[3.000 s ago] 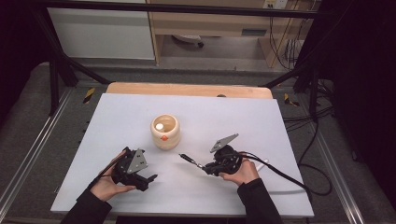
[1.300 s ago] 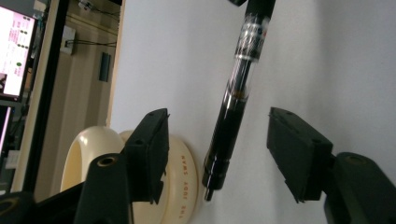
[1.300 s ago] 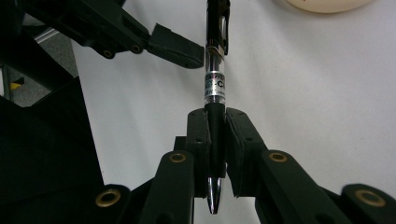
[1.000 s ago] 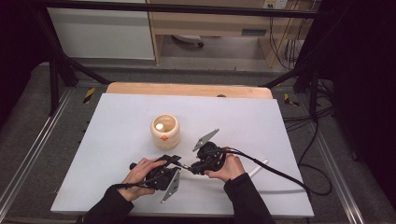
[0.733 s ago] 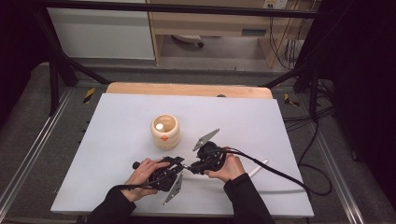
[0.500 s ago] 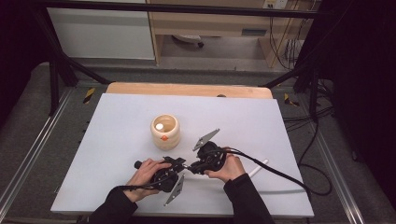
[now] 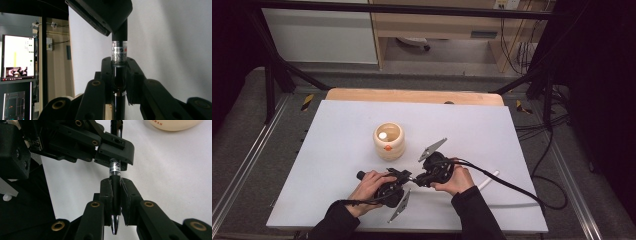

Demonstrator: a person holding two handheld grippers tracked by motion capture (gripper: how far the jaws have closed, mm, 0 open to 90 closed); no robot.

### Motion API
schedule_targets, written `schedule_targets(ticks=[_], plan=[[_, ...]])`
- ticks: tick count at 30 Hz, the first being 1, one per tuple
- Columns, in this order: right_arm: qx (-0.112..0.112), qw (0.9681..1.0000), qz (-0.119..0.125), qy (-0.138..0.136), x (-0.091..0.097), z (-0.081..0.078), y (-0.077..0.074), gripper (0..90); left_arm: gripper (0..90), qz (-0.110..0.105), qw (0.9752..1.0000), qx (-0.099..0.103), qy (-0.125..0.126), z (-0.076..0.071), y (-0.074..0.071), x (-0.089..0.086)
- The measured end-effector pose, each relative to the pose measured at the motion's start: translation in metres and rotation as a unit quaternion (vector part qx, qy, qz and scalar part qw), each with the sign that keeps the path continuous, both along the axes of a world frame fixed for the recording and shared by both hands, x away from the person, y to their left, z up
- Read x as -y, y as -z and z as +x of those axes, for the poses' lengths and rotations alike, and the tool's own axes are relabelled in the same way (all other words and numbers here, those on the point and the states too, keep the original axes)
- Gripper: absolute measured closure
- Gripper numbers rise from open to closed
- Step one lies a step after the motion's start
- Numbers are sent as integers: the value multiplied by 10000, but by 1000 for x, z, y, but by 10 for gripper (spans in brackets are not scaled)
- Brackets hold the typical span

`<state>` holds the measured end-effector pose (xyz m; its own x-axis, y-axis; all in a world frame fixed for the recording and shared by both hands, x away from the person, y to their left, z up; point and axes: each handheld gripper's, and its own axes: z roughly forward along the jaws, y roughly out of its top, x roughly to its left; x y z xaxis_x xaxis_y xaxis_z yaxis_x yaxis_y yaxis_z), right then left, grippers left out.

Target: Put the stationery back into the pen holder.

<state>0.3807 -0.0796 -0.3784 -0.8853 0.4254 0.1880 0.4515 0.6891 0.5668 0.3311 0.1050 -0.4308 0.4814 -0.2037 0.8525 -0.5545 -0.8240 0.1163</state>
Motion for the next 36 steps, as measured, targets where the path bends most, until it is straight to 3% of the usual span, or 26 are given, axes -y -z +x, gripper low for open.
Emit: schedule_targets(ticks=[9,11,15,24,28,29,36], plan=[[-34,10000,-17,-14,0,0,1,806,788,13,10000,-57,-10,0,0,0],[-33,10000,2,-29,0,0,1,805,789,-98,9998,-143,-11,0,1,-1],[32,10000,68,9,0,0,1,788,789,-94,9997,-188,-113,1,-1,-2],[288,9988,332,218,9,-3,-8,610,789,-189,9985,-367,-359,4,0,-8],[592,9957,520,486,22,-3,-11,456,789,-206,9976,-441,-484,6,-1,-11],[669,9948,544,551,26,-4,-11,438,789,-324,9968,-509,-515,7,1,-12],[976,9881,643,1004,53,-4,1,248,789,-604,9922,-776,-761,10,-2,-17]])
